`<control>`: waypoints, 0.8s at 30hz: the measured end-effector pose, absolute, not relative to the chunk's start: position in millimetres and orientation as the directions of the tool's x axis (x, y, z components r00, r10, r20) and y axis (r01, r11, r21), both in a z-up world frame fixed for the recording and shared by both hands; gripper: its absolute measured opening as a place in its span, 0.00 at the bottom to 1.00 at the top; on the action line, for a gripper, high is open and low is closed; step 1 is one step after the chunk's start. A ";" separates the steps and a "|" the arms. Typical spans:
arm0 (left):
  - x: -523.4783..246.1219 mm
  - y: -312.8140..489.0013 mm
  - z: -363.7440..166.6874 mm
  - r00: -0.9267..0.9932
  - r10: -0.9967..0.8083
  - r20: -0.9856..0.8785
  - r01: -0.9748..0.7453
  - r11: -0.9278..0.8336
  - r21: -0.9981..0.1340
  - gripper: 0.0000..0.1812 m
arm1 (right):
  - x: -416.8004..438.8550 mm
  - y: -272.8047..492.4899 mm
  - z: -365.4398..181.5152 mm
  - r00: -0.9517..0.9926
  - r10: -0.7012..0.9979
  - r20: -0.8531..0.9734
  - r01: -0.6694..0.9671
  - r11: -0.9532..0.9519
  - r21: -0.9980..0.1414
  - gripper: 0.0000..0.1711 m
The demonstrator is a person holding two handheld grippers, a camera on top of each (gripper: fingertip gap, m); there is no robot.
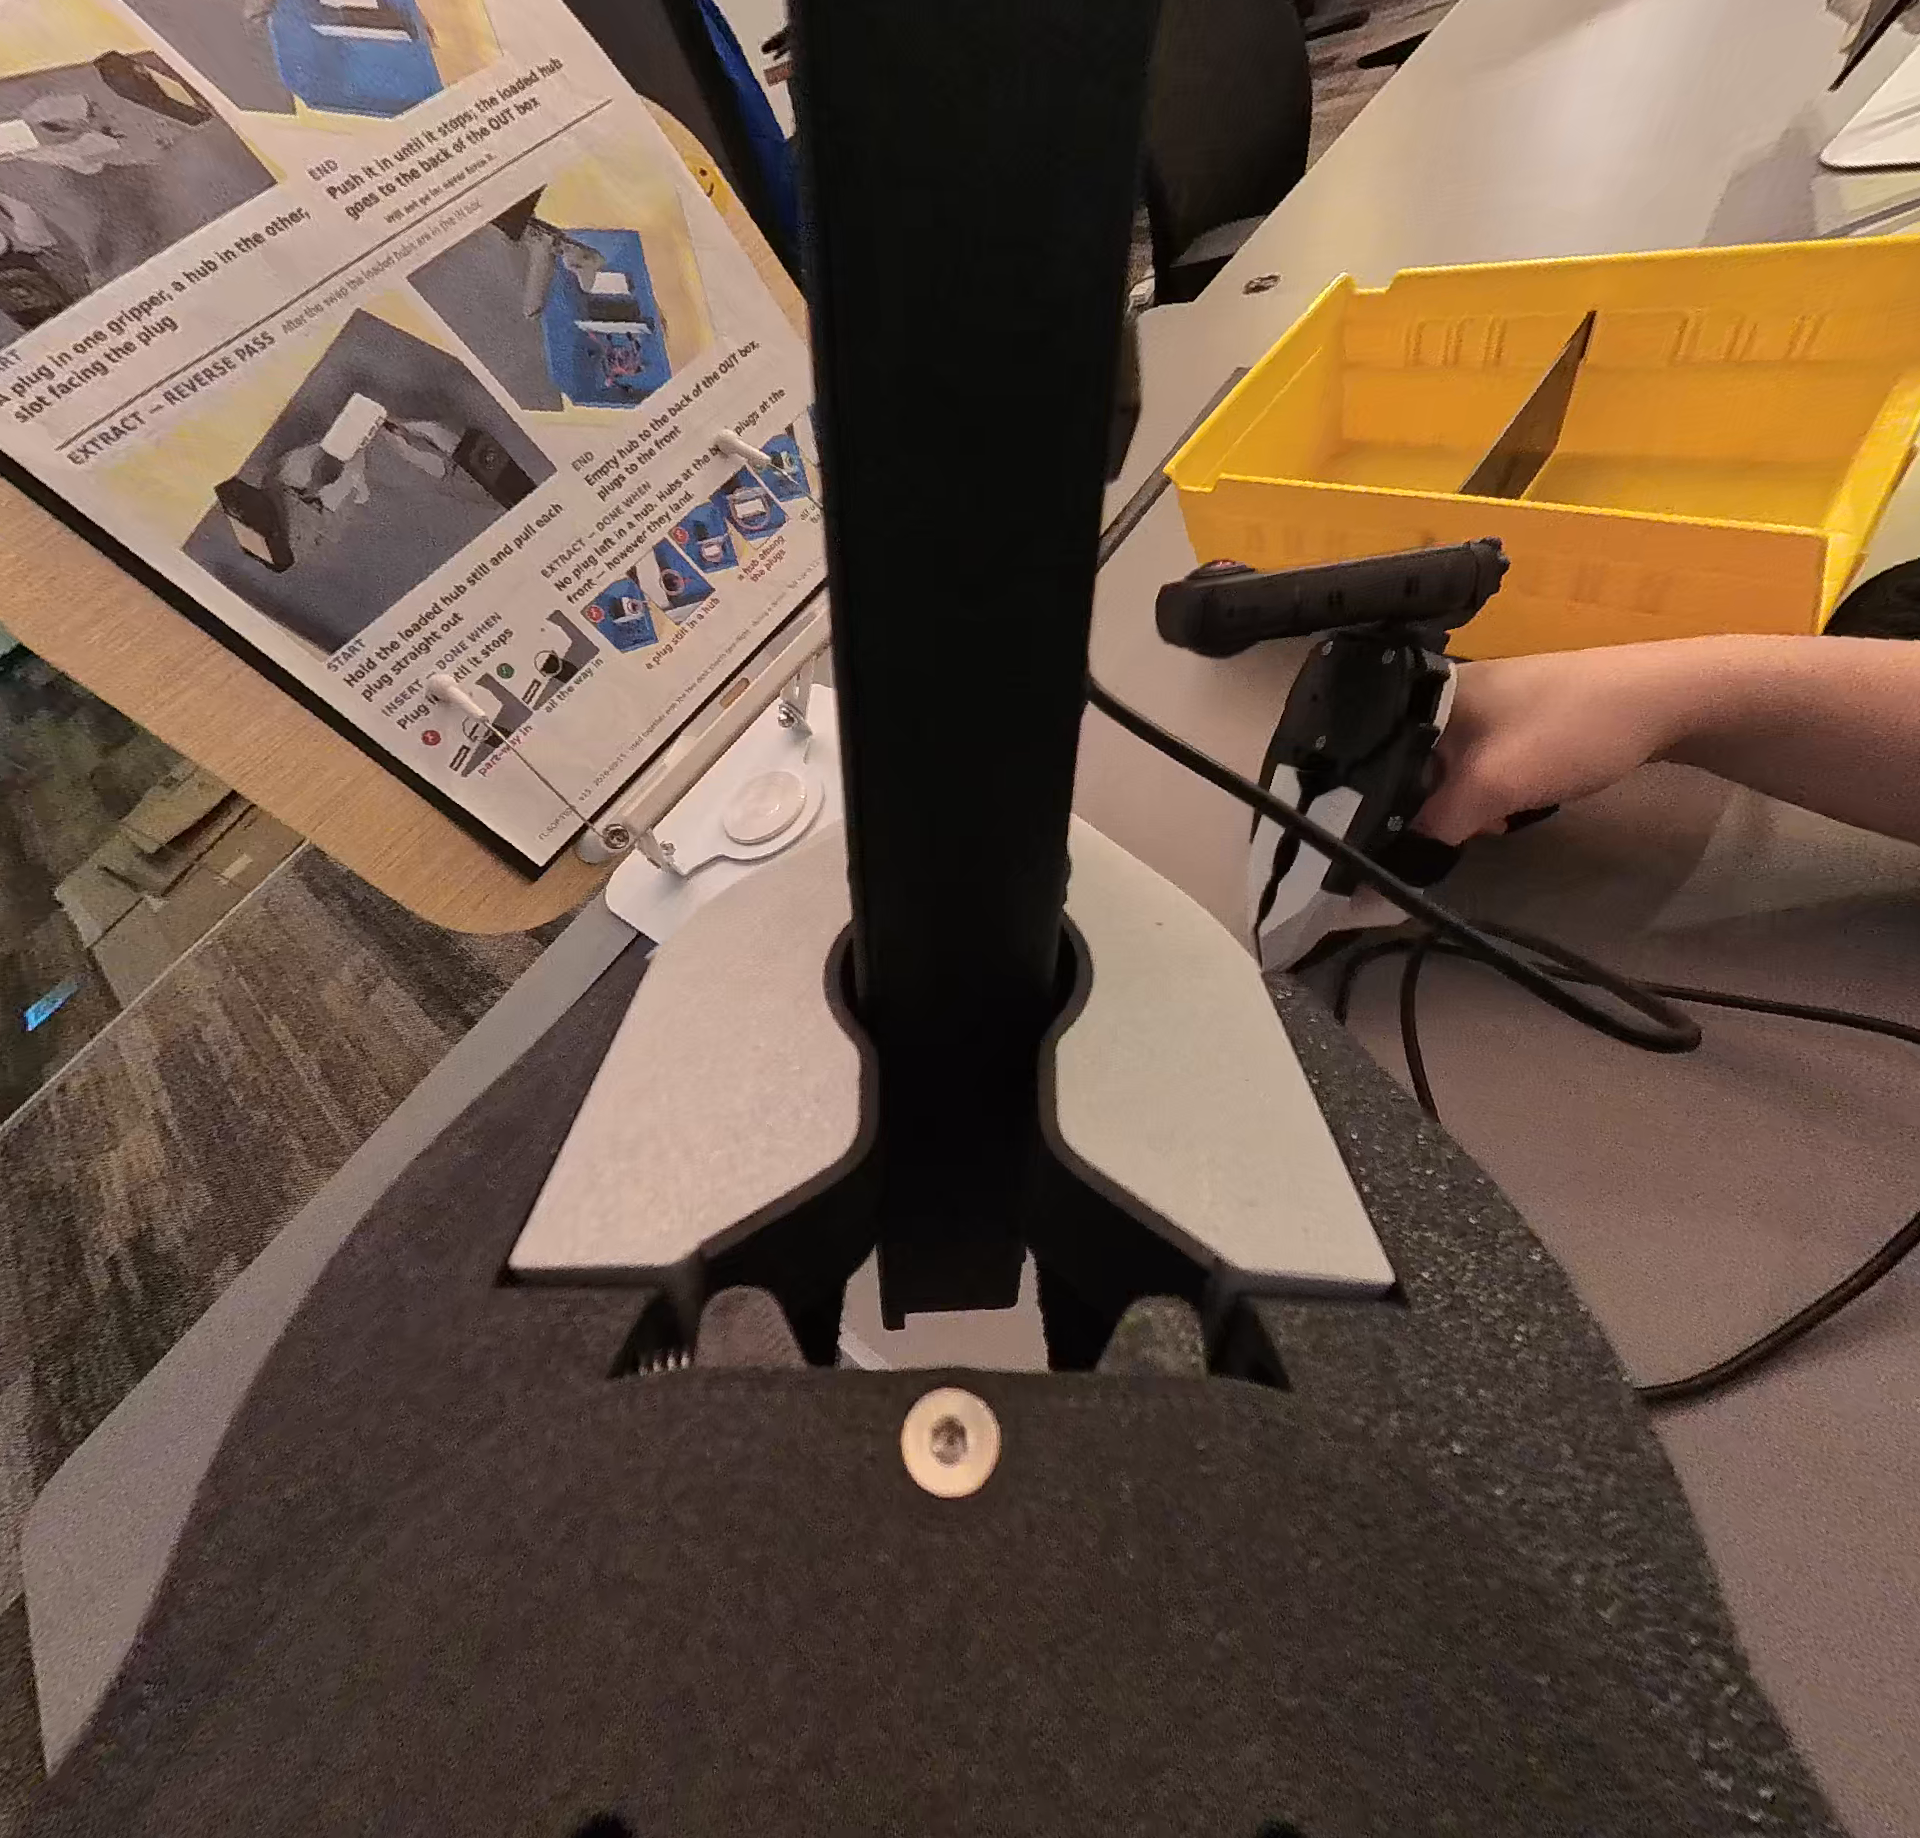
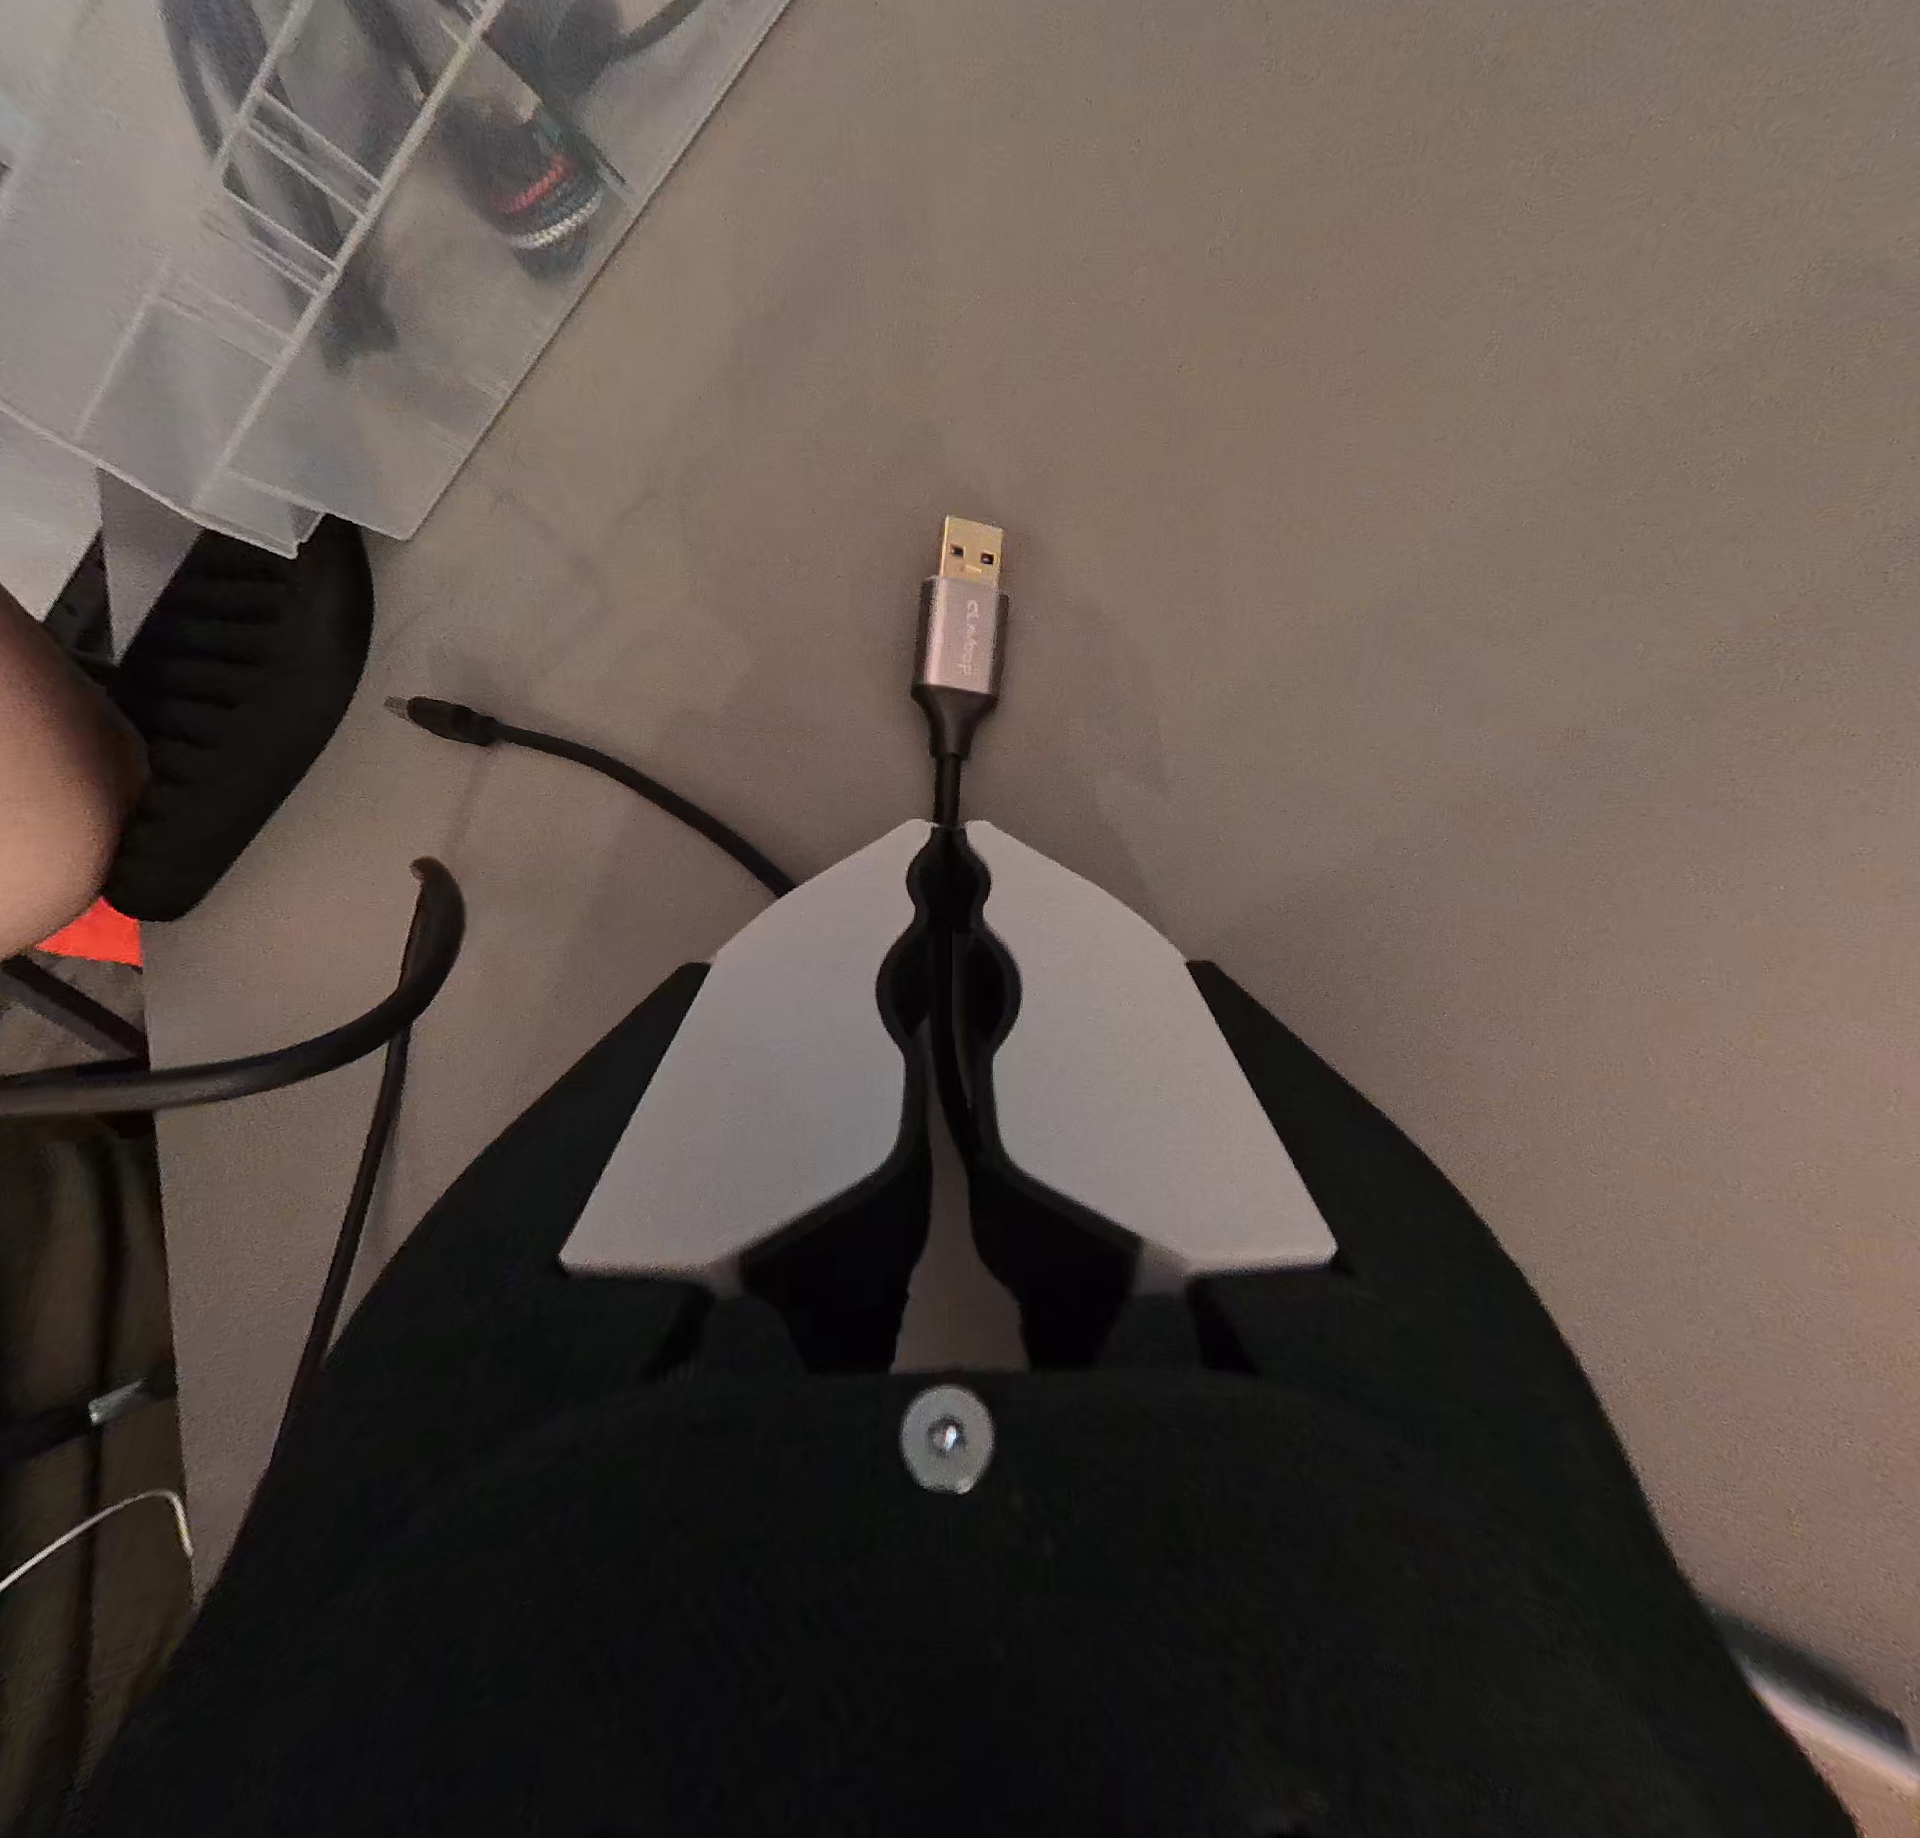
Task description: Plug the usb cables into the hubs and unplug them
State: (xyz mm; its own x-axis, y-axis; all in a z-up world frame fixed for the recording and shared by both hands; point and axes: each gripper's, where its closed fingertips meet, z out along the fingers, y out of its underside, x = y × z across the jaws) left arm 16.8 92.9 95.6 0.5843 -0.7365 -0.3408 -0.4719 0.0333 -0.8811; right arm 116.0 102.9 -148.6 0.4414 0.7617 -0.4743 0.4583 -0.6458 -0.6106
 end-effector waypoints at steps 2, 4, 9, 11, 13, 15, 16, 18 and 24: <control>17.3 92.1 96.5 0.583 -0.739 -0.339 -0.468 0.036 -0.883 0.14 | 115.8 103.8 -141.3 0.431 0.762 -0.484 0.433 -0.645 -0.630 0.00; 17.8 91.7 96.9 0.582 -0.740 -0.338 -0.466 0.038 -0.884 0.14 | 114.5 107.3 -134.1 0.432 0.786 -0.443 0.417 -0.609 -0.674 0.00; 19.3 92.3 94.8 0.578 -0.740 -0.342 -0.476 0.035 -0.879 0.14 | 113.2 101.2 -145.4 0.472 0.819 -0.326 0.521 -0.557 -0.647 0.06; 20.5 92.1 94.3 0.576 -0.742 -0.343 -0.478 0.035 -0.878 0.14 | 112.5 99.1 -152.4 0.483 0.831 -0.276 0.569 -0.538 -0.623 0.06; 21.6 91.8 93.6 0.573 -0.742 -0.347 -0.483 0.036 -0.875 0.14 | 111.8 100.5 -155.4 0.494 0.830 -0.260 0.580 -0.537 -0.613 0.04; 22.6 91.6 93.2 0.571 -0.742 -0.352 -0.488 0.038 -0.872 0.14 | 109.8 101.4 -155.2 0.491 0.811 -0.317 0.555 -0.572 -0.604 0.04; 23.3 91.5 92.9 0.569 -0.743 -0.352 -0.489 0.039 -0.872 0.15 | 109.0 101.0 -155.1 0.483 0.803 -0.348 0.548 -0.587 -0.595 0.04; 24.1 91.3 92.2 0.567 -0.744 -0.353 -0.491 0.039 -0.870 0.14 | 108.6 100.7 -155.0 0.465 0.799 -0.381 0.556 -0.598 -0.577 0.04; 23.3 94.6 88.5 0.570 -0.742 -0.353 -0.500 0.027 -0.866 0.15 | 107.4 100.1 -156.0 0.439 0.857 -0.271 0.637 -0.509 -0.579 0.04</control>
